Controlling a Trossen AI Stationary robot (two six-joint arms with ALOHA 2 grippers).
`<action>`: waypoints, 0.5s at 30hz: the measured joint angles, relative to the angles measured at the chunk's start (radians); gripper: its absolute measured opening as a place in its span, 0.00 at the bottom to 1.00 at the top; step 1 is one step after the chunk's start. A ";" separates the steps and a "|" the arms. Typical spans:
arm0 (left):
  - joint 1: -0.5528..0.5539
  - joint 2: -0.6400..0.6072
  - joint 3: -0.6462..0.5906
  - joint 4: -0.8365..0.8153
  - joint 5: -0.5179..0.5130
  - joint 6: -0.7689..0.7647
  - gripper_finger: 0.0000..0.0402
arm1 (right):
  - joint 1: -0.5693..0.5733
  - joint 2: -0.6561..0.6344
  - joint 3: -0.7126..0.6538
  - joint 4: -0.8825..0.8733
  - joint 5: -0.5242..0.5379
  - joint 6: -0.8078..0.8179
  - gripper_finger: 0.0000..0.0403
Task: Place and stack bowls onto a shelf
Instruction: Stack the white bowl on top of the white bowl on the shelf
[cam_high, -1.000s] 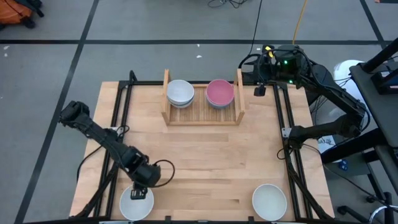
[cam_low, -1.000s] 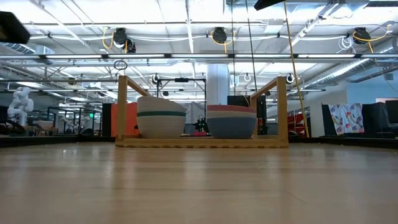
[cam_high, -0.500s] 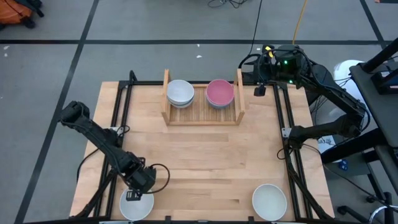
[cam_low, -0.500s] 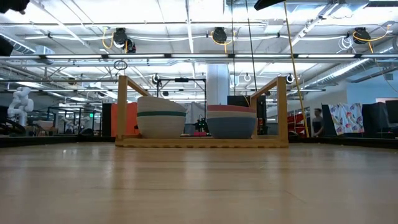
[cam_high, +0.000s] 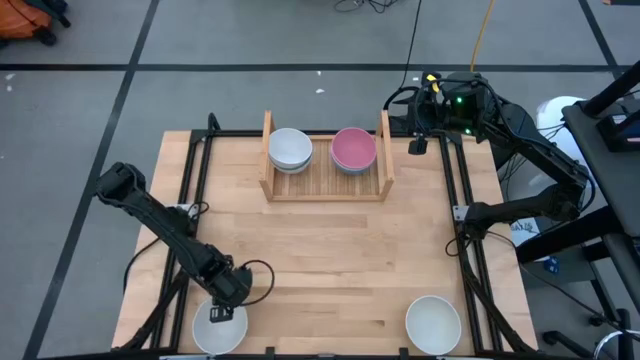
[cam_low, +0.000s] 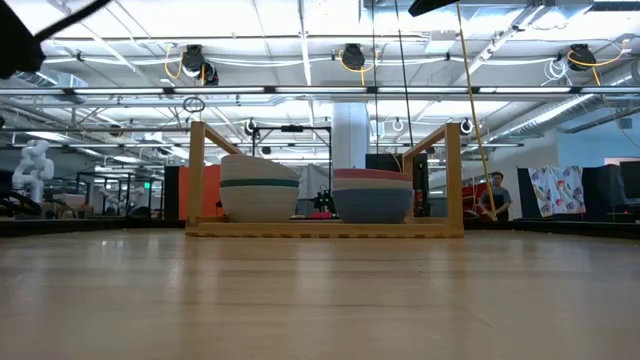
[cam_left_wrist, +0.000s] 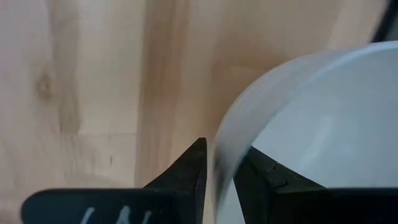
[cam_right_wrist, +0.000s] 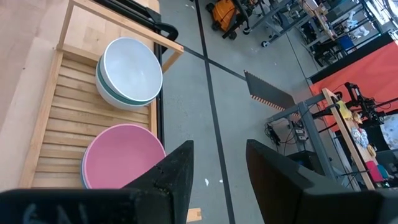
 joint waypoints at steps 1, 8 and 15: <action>0.003 0.000 -0.004 -0.001 0.000 -0.019 0.16 | 0.000 0.000 0.000 0.000 0.001 0.000 0.35; 0.059 0.000 -0.008 0.020 0.017 -0.169 0.02 | 0.000 0.000 0.000 0.000 0.001 0.000 0.35; 0.205 -0.026 0.094 0.089 0.037 -0.260 0.01 | 0.000 -0.005 0.000 0.001 0.002 -0.029 0.35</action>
